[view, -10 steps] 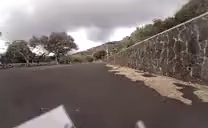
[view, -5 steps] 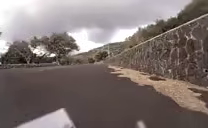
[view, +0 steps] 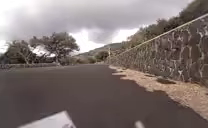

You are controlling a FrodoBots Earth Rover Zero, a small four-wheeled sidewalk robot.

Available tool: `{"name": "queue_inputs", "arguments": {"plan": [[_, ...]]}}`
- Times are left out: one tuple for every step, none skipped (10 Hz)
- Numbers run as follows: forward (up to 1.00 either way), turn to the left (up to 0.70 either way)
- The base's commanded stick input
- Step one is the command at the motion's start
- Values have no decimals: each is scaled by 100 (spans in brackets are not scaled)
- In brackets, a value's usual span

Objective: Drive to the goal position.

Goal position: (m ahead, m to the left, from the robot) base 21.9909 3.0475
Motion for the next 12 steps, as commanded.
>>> {"name": "queue_inputs", "arguments": {"plan": [[100,-2],[100,0],[100,0],[100,0],[100,0],[100,-25],[100,-31],[100,-30],[100,-4],[100,-12],[100,-27],[100,-15]]}}
